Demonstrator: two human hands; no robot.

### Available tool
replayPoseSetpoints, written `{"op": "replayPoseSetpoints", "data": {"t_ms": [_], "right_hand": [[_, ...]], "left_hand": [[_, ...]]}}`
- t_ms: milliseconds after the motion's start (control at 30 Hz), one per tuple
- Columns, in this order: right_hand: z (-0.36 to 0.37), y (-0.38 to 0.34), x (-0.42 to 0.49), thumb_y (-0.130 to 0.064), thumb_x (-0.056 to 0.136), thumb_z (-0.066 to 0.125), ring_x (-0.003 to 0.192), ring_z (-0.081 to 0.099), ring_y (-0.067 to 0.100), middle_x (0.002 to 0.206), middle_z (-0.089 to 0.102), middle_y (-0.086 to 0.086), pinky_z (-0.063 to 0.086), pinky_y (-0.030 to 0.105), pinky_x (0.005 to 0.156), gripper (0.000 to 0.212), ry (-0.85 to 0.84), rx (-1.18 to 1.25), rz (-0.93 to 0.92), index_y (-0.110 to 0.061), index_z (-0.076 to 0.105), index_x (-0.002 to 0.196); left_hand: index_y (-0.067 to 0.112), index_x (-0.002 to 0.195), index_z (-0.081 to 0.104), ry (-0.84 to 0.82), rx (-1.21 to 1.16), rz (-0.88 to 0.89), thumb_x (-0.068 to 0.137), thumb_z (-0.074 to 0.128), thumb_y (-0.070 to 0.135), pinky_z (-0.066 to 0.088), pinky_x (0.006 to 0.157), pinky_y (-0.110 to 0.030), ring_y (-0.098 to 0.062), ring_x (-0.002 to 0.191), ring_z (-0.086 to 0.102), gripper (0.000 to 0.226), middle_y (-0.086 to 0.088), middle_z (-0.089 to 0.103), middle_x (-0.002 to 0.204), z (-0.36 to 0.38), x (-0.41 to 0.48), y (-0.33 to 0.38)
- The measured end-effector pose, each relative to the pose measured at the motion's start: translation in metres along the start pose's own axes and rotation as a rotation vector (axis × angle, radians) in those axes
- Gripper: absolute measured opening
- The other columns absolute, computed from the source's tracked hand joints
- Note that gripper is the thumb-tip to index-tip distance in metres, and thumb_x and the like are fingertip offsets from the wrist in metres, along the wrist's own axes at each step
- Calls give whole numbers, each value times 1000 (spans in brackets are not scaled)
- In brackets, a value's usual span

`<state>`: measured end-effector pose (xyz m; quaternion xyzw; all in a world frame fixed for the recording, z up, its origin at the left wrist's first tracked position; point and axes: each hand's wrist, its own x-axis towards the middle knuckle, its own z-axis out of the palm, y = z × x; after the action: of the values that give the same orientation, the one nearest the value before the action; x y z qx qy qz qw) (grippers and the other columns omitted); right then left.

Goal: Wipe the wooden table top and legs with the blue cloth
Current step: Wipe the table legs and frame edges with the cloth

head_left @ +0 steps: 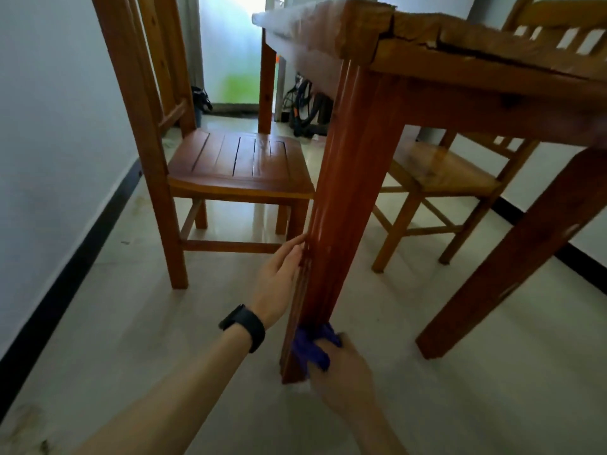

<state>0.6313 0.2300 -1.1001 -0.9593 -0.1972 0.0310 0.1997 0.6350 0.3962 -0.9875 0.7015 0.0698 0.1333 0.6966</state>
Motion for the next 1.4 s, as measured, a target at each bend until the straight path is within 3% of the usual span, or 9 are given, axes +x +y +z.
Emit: {"op": "replayPoseSetpoints", "data": {"t_ms": [167, 267, 433, 533, 700, 833, 1067, 1233, 1400], "right_hand": [[-14, -24, -5, -40, 89, 69, 97, 61, 2, 111, 58, -22, 50, 17, 76, 42, 81, 729, 222, -42, 46, 124], [-11, -42, -6, -40, 88, 70, 101, 63, 2, 115, 62, -17, 56, 24, 82, 40, 36, 812, 182, -37, 49, 121], [-27, -54, 0, -43, 86, 69, 100, 59, -7, 115, 60, -21, 55, 24, 87, 14, 15, 641, -23, -46, 68, 100], [-62, -61, 14, -42, 90, 63, 98, 58, -2, 111, 54, -20, 55, 30, 87, 8, 326, 485, -16, -43, 66, 97], [-132, -100, 40, -49, 91, 53, 114, 53, 5, 129, 49, -6, 52, 36, 94, 49, 740, 655, -58, -24, 42, 131], [-168, -123, 56, -43, 105, 29, 104, 37, -34, 124, 37, -39, 33, -4, 85, 36, 636, 780, -108, -45, 20, 140], [-167, -123, 52, -46, 104, 18, 99, 36, -37, 114, 29, -56, 33, 2, 92, 48, 546, 729, -101, -42, 9, 151], [-163, -119, 50, -55, 100, 19, 116, 38, -22, 114, 32, -63, 33, 38, 115, 47, 516, 703, -127, -52, 14, 147], [-155, -120, 55, -41, 106, 26, 107, 42, -30, 112, 35, -62, 38, 11, 94, 48, 603, 640, -159, -39, 14, 153]], "left_hand": [[33, 147, 34, -184, 71, -755, 78, 55, 78, 48, 87, -47, -32, 127, 49, 84, -3, 43, 147, -19, -27, -54], [19, 138, 47, -368, -195, -931, 74, 70, 68, 58, 82, -51, -34, 111, 62, 84, -11, 57, 132, -30, -37, -62], [32, 122, 55, -221, -150, -729, 77, 81, 36, 58, 84, -49, -28, 104, 63, 52, -2, 61, 117, -67, -21, -46], [33, 113, 54, 34, -220, -478, 79, 79, 27, 58, 76, -41, -23, 100, 62, 43, -2, 61, 117, -88, 2, -13], [29, 118, 53, 215, -367, 245, 86, 72, 20, 57, 78, -23, 0, 100, 64, 38, 10, 60, 118, -49, 21, 78], [35, 135, 46, 193, -122, 575, 95, 62, 26, 48, 101, -26, 0, 123, 52, 44, 13, 52, 135, 3, 20, 88], [49, 142, 25, -145, 667, 193, 95, 57, 17, 42, 104, -31, -22, 125, 47, 65, 0, 30, 151, -31, -16, -95], [29, 135, 46, 252, 390, 200, 89, 62, 4, 50, 93, -33, -22, 112, 54, 55, -2, 46, 136, -65, 7, -75], [39, 141, 37, 259, 202, 534, 94, 55, 28, 41, 93, -13, -7, 117, 49, 51, 4, 41, 142, -14, 12, 18]]}}
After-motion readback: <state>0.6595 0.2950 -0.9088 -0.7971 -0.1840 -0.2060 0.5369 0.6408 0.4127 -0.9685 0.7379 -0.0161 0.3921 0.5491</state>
